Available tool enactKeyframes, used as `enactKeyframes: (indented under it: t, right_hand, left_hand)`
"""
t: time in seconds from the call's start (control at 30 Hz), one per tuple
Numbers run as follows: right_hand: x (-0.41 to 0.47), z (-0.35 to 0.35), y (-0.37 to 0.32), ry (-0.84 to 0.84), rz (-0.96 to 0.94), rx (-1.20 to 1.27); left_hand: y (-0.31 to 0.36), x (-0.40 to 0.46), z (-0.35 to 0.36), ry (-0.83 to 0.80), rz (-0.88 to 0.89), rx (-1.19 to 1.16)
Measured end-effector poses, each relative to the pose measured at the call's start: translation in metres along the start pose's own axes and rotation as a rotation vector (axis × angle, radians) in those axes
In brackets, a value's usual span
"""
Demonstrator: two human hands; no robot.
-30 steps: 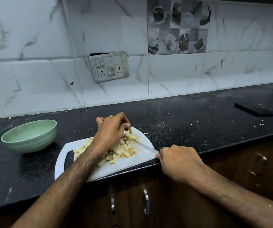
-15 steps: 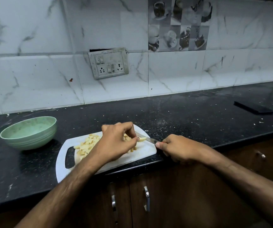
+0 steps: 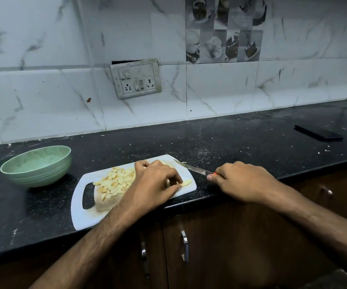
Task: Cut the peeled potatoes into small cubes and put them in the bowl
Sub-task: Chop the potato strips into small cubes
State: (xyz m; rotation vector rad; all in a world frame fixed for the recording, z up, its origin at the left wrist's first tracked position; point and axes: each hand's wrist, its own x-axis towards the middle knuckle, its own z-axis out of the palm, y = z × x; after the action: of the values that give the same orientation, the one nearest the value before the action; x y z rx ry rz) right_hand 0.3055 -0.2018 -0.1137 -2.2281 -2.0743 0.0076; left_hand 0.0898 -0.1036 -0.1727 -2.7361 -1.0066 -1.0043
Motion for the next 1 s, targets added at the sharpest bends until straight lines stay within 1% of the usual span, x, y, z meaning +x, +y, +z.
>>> enactKeyframes:
  t: [0.17, 0.3, 0.47, 0.53, 0.63, 0.7, 0.8, 1.0]
  right_hand:
    - [-0.019, 0.001, 0.002, -0.021, -0.022, -0.051]
    - [-0.026, 0.006, -0.001, -0.052, -0.023, -0.060]
    - [-0.016, 0.009, -0.003, -0.169, 0.010, 0.048]
    - [-0.018, 0.007, -0.006, -0.148, -0.008, 0.015]
    - [-0.030, 0.014, -0.012, 0.039, -0.097, -0.207]
    - [-0.035, 0.017, -0.014, 0.099, -0.129, -0.242]
    - [-0.032, 0.010, -0.008, 0.058, -0.061, -0.149]
    - [-0.028, 0.012, -0.008, 0.001, -0.079, -0.115]
  left_hand:
    - [-0.004, -0.004, 0.001, 0.097, 0.024, 0.032]
    - [-0.006, -0.007, 0.003, 0.081, 0.026, 0.002]
    - [-0.008, -0.007, 0.003, 0.051, 0.031, -0.026]
    - [-0.008, -0.007, 0.003, 0.047, 0.036, -0.019]
    - [-0.007, -0.007, 0.003, 0.054, 0.047, 0.006]
    - [-0.006, -0.008, 0.003, 0.061, 0.042, 0.009]
    - [-0.007, -0.008, 0.003, 0.065, 0.046, 0.006]
    - [-0.009, -0.008, 0.003, 0.061, 0.055, -0.015]
